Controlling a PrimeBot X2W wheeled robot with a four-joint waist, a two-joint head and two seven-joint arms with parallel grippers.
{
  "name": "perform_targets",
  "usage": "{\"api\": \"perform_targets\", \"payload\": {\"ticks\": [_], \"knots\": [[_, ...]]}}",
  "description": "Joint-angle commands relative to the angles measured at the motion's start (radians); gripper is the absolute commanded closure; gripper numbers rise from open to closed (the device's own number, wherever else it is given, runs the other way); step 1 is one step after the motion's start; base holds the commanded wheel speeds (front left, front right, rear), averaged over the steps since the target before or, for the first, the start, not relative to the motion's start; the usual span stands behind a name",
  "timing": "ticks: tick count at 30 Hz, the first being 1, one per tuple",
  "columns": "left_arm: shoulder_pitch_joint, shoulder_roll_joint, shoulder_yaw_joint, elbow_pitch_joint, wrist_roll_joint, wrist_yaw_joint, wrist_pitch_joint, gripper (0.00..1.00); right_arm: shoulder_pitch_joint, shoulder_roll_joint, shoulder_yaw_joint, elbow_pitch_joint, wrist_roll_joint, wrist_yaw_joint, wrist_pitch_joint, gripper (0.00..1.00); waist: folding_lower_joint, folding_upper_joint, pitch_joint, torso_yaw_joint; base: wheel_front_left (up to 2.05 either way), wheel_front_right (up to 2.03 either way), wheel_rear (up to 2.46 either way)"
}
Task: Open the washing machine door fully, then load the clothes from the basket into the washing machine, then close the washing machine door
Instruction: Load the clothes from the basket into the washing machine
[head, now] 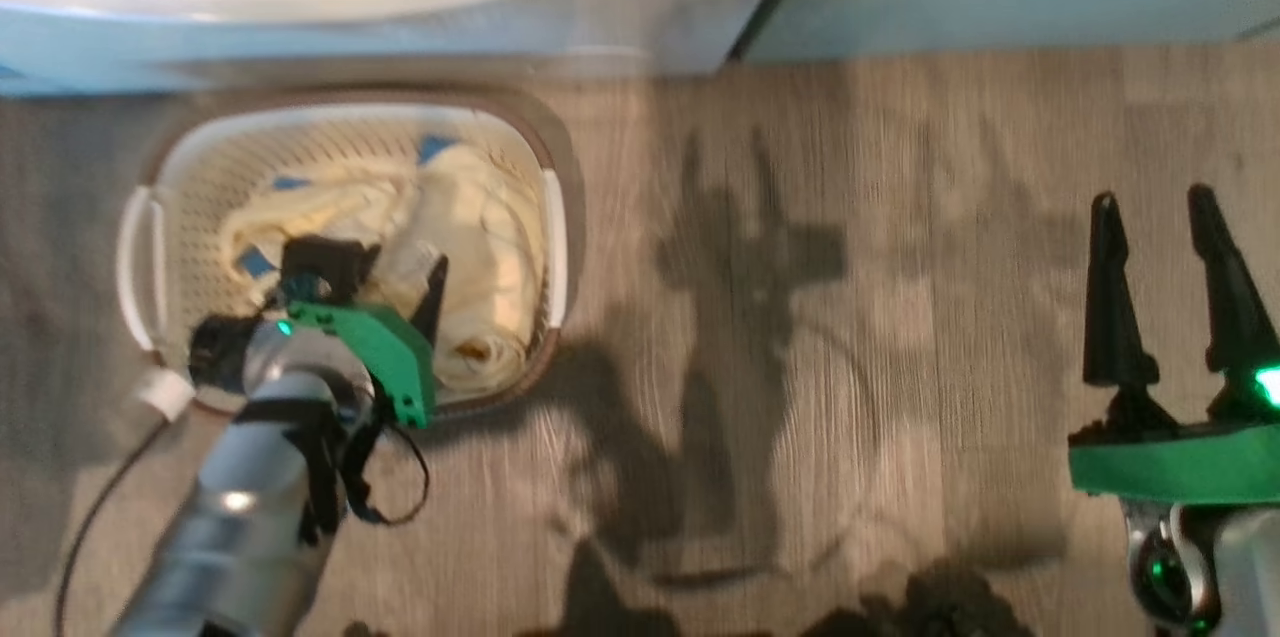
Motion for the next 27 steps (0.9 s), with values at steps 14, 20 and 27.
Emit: {"api": "perform_targets", "payload": {"ticks": [14, 20, 27], "knots": [[-0.262, 0.168, -0.08, 0.135, -0.172, -0.001, -0.022, 0.0, -0.125, -0.011, 0.051, -0.114, 0.091, -0.003, -0.01, 0.0, -0.0003, 0.0, 0.398, -0.116, 0.0, 0.0, 0.0], [-0.311, 0.222, -0.131, 0.156, -0.232, -0.001, -0.008, 0.0, -0.157, -0.011, 0.082, -0.115, 0.128, -0.003, -0.01, 0.0, -0.0003, 0.0, 0.462, -0.145, 0.0, 0.0, 0.0], [-0.338, 0.246, -0.169, 0.192, -0.296, -0.001, 0.025, 0.0, -0.179, -0.011, 0.108, -0.113, 0.158, -0.003, -0.01, 0.0, -0.0003, 0.0, 0.495, -0.173, 0.0, 0.0, 0.0]]}}
